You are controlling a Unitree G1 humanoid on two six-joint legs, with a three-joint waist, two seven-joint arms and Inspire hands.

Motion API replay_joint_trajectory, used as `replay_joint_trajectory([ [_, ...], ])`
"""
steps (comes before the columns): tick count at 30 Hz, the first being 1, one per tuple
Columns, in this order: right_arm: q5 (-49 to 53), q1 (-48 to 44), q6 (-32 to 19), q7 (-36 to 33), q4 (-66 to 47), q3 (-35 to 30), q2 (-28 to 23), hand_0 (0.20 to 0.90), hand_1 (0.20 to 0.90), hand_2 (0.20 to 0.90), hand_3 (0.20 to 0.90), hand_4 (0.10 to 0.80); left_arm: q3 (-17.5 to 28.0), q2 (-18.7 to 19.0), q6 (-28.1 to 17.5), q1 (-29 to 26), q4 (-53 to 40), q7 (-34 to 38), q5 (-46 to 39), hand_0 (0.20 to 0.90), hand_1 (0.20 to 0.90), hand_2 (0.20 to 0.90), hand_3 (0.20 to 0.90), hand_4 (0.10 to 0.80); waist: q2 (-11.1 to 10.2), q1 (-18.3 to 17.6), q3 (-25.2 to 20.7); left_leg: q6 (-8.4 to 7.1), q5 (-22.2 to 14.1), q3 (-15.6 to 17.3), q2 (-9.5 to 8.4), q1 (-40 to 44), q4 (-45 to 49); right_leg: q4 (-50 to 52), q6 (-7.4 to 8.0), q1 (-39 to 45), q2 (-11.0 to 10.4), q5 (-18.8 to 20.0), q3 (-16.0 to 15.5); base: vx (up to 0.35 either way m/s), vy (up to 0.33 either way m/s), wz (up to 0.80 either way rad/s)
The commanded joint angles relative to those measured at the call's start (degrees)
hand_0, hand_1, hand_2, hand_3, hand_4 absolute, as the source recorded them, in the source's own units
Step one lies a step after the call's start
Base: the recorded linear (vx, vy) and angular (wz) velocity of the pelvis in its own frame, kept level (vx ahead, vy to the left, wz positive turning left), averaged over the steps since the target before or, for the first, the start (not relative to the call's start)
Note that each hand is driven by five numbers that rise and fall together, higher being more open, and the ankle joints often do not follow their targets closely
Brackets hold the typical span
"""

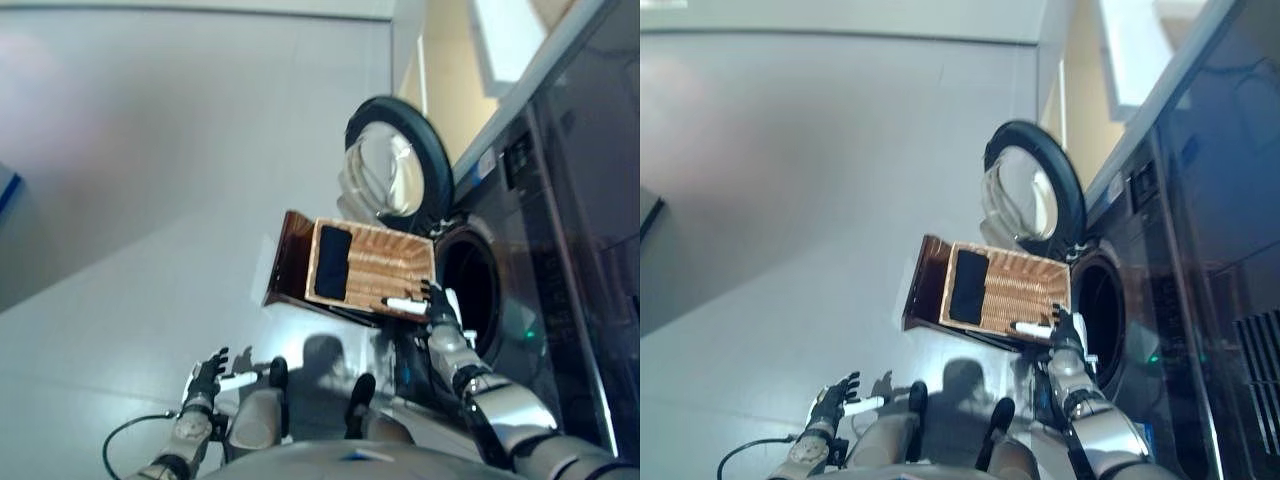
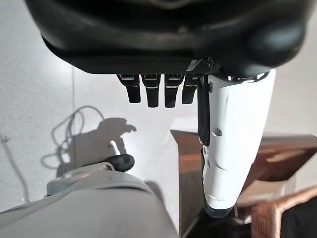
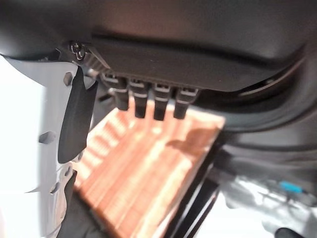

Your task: Pick up the clothes and place them into the washing machine

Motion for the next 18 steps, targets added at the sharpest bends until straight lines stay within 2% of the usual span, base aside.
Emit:
replay_joint_trajectory([
  [1, 2.43, -6.82, -2.19, -3.77, -0.87, 2.53, -1.87, 0.9, 0.9, 0.9, 0.9, 0.8, 0.5, 0.78, -5.29, -1.99, -7.62, 3.5, -3.27, 0.9, 0.9, 0.9, 0.9, 0.8, -0.79, 1.77, 2.0, -3.6, 2.36, -2.24, -0.76, -6.62, 1.59, 4.27, 2.82, -2.74, -3.18, -2.89, 0.83, 0.026, 0.002, 0.1],
  [6, 5.19, -13.53, -3.06, -6.18, -1.03, 3.53, -2.87, 0.9, 0.9, 0.9, 0.9, 0.8, 1.52, 2.8, -7.13, -3.39, -15.94, 6.22, -4.6, 0.9, 0.9, 0.9, 0.9, 0.8, -0.83, 3.83, 4.53, -3.81, 1.5, -3.41, -1.28, -13.47, 5.84, 9.78, 2.45, -8.87, -4.38, -4.87, 0.35, 0.034, -0.005, 0.16],
  [14, 8.22, -20.49, -3.25, -6.94, 1.57, 3.34, -5.33, 0.9, 0.9, 0.9, 0.9, 0.8, 1.58, 3.87, -8.04, -5.59, -20.87, 7.92, -4.31, 0.9, 0.9, 0.9, 0.9, 0.8, -0.55, 6.04, 6.71, -3.62, -0.01, -4.13, -2.34, -19.38, 9.57, 13.51, 2.49, -13.14, -5.91, -6.52, -0.42, 0.038, 0.018, 0.11],
  [15, 8.6, -21.26, -3.27, -7.02, 1.86, 3.42, -5.66, 0.9, 0.9, 0.9, 0.9, 0.8, 1.48, 4.09, -8.2, -5.78, -21.61, 8.06, -4.18, 0.9, 0.9, 0.9, 0.9, 0.8, -0.52, 6.28, 6.99, -3.94, -1.87, -4.56, -2.6, -19.55, 10.4, 14.46, 3.01, -13.27, -5.99, -8.05, 0.05, 0.09, -0.006, 0.22],
  [18, 9.06, -24.52, -3.03, -6.97, 2.99, 4.21, -6.56, 0.9, 0.9, 0.9, 0.9, 0.8, 1.33, 4.37, -8.27, -7.26, -21.49, 8.54, -4.22, 0.9, 0.9, 0.9, 0.9, 0.8, -0.16, 7.23, 7.98, -3.85, -2.14, -5.02, -3.25, -22.28, 11.32, 15.76, 3.07, -15.47, -6.58, -8.41, -0.43, 0.05, 0.029, 0.14],
])
